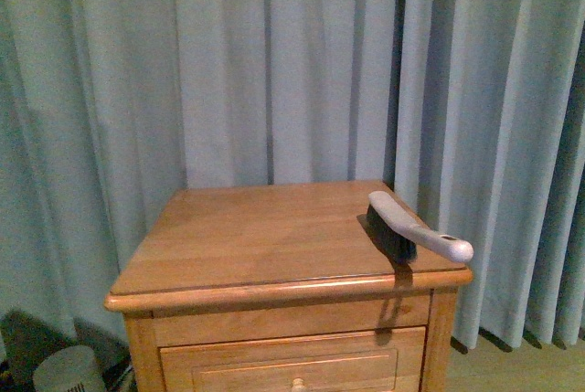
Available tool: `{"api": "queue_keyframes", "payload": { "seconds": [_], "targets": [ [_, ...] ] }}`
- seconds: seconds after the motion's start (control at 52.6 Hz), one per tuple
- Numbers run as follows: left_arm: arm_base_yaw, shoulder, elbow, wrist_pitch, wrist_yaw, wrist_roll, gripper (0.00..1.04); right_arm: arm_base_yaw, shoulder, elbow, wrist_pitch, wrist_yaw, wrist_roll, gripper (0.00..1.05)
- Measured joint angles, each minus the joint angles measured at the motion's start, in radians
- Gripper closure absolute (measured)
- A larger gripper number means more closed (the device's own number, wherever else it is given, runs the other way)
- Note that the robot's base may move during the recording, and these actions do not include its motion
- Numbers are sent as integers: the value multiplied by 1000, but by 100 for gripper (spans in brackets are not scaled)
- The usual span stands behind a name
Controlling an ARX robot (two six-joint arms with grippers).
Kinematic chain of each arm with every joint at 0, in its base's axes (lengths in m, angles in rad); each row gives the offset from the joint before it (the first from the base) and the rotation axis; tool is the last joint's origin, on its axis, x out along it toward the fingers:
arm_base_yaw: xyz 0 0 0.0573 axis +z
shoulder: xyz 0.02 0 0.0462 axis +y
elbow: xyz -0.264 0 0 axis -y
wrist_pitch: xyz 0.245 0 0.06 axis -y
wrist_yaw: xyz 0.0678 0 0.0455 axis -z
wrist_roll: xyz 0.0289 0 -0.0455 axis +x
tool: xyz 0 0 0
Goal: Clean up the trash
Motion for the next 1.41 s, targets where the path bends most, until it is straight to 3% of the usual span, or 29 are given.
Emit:
{"api": "queue_keyframes", "payload": {
  "seconds": [0.114, 0.209, 0.646, 1.007, 1.406],
  "targets": [
    [0, 0, 0, 0, 0, 0, 77, 14, 265, 168, 32, -85, 55, 7],
    [0, 0, 0, 0, 0, 0, 77, 30, 579, 432, -64, -199, 126, 7],
    [0, 0, 0, 0, 0, 0, 77, 109, 1355, 1242, -411, -321, 301, 7],
    [0, 0, 0, 0, 0, 0, 77, 157, 1627, 1449, -442, -361, 363, 7],
    [0, 0, 0, 0, 0, 0, 77, 153, 1744, 1473, -426, -365, 389, 7]
  ]
}}
